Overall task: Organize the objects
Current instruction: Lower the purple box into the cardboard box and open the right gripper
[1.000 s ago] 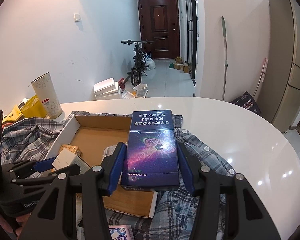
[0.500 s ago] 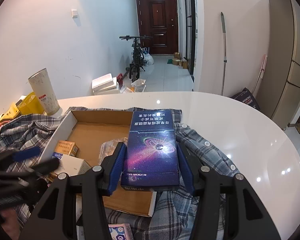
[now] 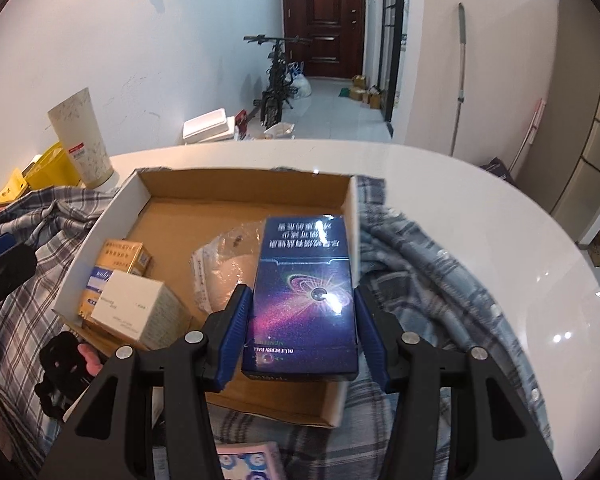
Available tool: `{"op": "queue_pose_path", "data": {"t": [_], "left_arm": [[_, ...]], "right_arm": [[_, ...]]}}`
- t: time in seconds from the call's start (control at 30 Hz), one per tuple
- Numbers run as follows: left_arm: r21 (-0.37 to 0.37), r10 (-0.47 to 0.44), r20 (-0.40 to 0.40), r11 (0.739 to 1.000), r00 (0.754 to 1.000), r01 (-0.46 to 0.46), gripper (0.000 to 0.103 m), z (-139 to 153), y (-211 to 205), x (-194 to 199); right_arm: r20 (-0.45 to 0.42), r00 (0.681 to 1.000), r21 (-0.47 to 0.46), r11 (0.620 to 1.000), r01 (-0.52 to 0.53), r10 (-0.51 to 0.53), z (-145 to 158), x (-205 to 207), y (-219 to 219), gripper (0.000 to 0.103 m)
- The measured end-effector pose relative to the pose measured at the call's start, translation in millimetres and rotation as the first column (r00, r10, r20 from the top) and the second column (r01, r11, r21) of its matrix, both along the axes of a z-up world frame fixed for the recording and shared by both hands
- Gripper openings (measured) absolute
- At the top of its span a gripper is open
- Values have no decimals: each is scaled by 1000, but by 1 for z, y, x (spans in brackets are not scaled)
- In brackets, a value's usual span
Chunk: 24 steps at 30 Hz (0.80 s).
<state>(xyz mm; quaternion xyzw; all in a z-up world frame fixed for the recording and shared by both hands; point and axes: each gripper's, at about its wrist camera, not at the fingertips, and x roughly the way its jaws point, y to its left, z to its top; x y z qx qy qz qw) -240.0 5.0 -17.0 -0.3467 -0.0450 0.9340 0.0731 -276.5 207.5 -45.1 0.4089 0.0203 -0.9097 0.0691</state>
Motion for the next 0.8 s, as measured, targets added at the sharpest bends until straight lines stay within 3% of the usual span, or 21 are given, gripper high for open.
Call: {"op": "queue_pose_path", "data": {"t": [0.27, 0.53, 0.7, 0.8], "left_arm": [[13, -2, 2, 1000, 1000, 2, 85, -1, -3, 0], [-28, -18, -23, 999, 1000, 18, 85, 2, 4, 5], [-30, -33, -54, 999, 998, 32, 85, 18, 8, 16], [-32, -36, -102, 999, 994, 33, 85, 37, 9, 27]], "right_arm": [[17, 999, -18, 999, -31, 31, -6, 1, -11, 51], [30, 999, -22, 1000, -22, 23, -9, -1, -6, 52], [-23, 998, -58, 997, -54, 53, 8, 8, -3, 73], [-72, 996, -77, 996, -51, 45, 29, 17, 4, 75]]}}
